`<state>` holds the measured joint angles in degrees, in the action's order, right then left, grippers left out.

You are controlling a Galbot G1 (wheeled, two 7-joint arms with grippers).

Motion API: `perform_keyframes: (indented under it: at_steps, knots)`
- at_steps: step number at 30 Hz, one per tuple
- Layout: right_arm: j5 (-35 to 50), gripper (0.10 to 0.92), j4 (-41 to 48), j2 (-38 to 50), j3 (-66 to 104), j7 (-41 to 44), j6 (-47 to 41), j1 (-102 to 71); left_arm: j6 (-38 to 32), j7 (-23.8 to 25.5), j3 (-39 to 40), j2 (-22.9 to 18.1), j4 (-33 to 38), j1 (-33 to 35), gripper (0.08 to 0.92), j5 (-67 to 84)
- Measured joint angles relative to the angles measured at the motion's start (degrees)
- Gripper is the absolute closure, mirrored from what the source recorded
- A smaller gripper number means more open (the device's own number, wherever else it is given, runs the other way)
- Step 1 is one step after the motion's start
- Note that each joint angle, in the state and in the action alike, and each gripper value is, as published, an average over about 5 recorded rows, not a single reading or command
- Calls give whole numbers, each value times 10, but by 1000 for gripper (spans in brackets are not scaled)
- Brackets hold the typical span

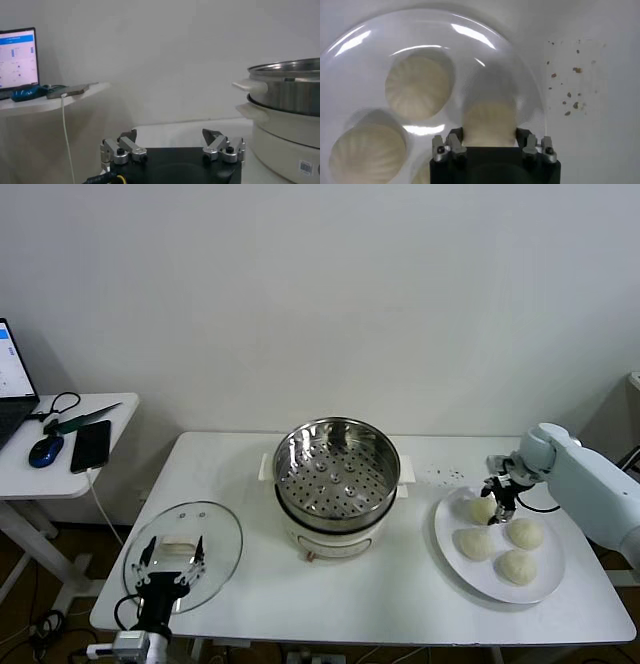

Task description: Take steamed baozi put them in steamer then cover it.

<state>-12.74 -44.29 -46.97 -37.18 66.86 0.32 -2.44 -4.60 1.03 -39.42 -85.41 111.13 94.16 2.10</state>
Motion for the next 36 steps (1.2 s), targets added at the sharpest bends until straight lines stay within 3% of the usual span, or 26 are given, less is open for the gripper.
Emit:
perform_keyframes:
  at_steps: [20, 36]
  knots:
    - [80, 372, -96, -15, -190, 41, 115, 230, 2, 0, 5, 2, 9, 12, 177, -2]
    - [-27, 372, -171, -150, -238, 33, 295, 348, 0, -1, 6, 2, 12, 23, 177, -4]
